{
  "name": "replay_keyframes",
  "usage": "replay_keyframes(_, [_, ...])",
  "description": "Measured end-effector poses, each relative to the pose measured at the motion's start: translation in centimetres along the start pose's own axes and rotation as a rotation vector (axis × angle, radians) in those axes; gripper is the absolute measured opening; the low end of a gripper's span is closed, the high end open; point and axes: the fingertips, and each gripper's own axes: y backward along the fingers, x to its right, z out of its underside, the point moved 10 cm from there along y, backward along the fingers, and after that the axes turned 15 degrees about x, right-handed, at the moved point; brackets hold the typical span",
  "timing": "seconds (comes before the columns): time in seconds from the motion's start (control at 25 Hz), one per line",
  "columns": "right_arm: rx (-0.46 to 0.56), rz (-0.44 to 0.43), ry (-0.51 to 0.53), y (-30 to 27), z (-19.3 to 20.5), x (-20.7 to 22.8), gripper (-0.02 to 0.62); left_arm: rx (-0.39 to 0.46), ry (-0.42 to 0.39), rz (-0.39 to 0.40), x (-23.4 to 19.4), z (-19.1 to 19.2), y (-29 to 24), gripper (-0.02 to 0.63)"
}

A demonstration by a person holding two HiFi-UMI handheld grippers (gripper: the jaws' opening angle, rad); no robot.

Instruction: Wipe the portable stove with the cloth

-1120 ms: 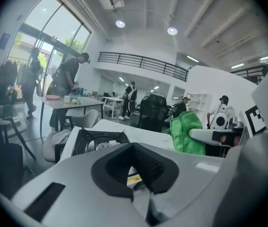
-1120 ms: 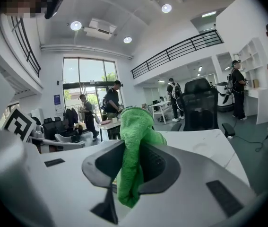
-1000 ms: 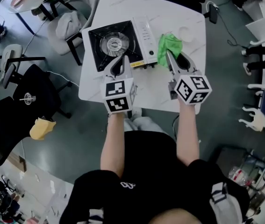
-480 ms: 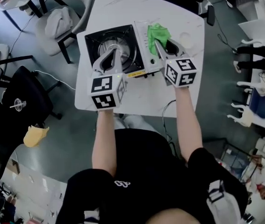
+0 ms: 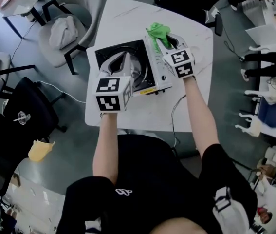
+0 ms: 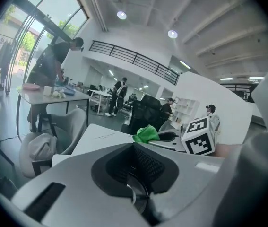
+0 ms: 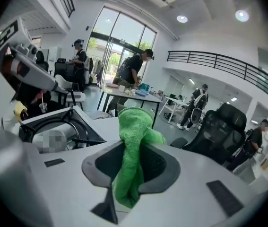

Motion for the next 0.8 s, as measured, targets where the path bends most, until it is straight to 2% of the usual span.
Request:
replay_keyframes(0.12, [-0.075, -0.050, 0.122, -2.2, 0.8, 0.1, 0.078, -0.007, -0.005, -0.008, -1.1, -0.3, -0.1, -0.005])
replay_keyframes(0.28, [-0.168, -0.135, 0.283, -4.6, 2.3, -0.3, 0.078, -0.019, 0.027, -0.028, -2.8, -0.3, 0.2, -0.005])
replay_keyframes(0.44, [-0.198, -0.161, 0.358, -5.1, 3.1, -1.0, 0.072, -0.015, 0.042, -0.040, -3.3, -0.3, 0.6, -0.005])
replay_keyframes(0.56, [-0.225, -0.144, 0.365, -5.3, 2.9, -1.8, 0.067, -0.026, 0.042, -0.048, -3.4, 0.1, 0.7, -0.005])
replay_keyframes(0.8, [-0.206, -0.103, 0.251, -3.2, 3.6, -2.5, 0.066, -0.041, 0.036, -0.047, -1.1, 1.1, 0.6, -0.005])
